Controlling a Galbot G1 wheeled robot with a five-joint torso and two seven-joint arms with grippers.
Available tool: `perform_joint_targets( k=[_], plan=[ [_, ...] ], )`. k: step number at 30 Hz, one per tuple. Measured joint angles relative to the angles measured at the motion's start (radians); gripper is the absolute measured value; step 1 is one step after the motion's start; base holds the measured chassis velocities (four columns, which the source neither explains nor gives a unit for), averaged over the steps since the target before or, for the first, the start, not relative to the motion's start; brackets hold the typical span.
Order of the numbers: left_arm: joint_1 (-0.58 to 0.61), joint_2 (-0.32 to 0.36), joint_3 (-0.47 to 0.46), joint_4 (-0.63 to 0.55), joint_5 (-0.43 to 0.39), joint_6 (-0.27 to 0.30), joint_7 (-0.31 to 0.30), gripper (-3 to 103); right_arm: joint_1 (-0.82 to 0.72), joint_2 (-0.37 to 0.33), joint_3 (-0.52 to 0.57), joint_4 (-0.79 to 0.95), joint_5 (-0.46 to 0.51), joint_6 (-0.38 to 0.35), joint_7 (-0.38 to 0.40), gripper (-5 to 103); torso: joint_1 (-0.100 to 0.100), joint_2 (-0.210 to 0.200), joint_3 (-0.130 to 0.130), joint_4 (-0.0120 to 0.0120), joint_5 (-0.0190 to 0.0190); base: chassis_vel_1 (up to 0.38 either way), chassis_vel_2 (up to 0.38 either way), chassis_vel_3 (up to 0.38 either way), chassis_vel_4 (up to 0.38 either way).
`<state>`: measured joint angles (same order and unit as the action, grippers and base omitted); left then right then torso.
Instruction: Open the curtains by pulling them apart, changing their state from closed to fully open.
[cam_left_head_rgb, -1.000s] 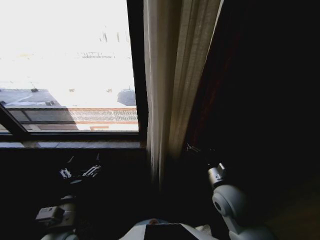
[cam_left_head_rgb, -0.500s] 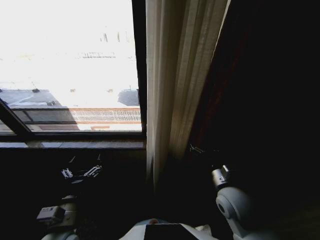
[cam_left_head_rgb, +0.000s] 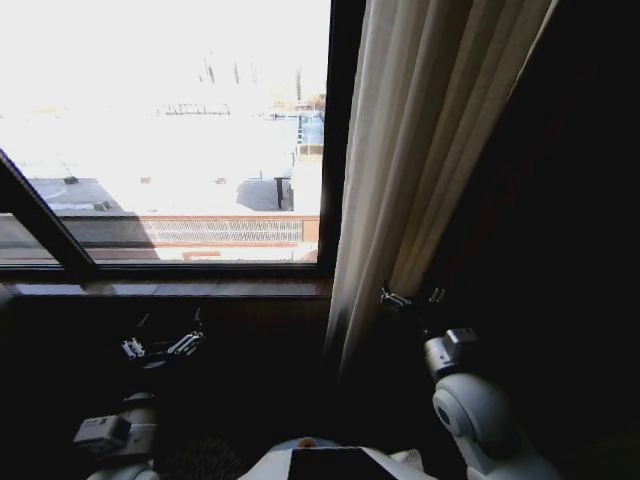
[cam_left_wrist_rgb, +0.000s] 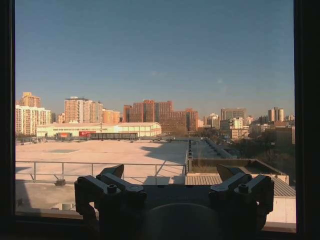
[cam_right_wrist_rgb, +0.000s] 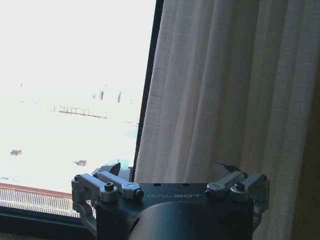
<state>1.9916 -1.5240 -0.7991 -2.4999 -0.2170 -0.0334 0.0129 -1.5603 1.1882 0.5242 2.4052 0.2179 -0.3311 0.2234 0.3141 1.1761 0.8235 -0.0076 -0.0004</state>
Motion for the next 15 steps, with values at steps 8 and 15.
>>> perform_joint_targets(
  k=[8,15],
  plan=[
    [0.007,-0.002,0.005,0.000,0.007,-0.005,0.002,100,0.016,0.015,-0.011,-0.029,0.000,0.023,-0.026,100,0.000,0.000,0.000,-0.0002,0.0009,0.096,0.103,-0.085,-0.117],
    [0.015,0.001,0.004,0.000,0.007,-0.007,0.004,100,0.028,0.026,-0.017,-0.046,-0.001,0.028,-0.027,100,0.000,0.000,0.000,0.0002,0.0015,-0.021,-0.011,0.050,0.015]
  ],
)
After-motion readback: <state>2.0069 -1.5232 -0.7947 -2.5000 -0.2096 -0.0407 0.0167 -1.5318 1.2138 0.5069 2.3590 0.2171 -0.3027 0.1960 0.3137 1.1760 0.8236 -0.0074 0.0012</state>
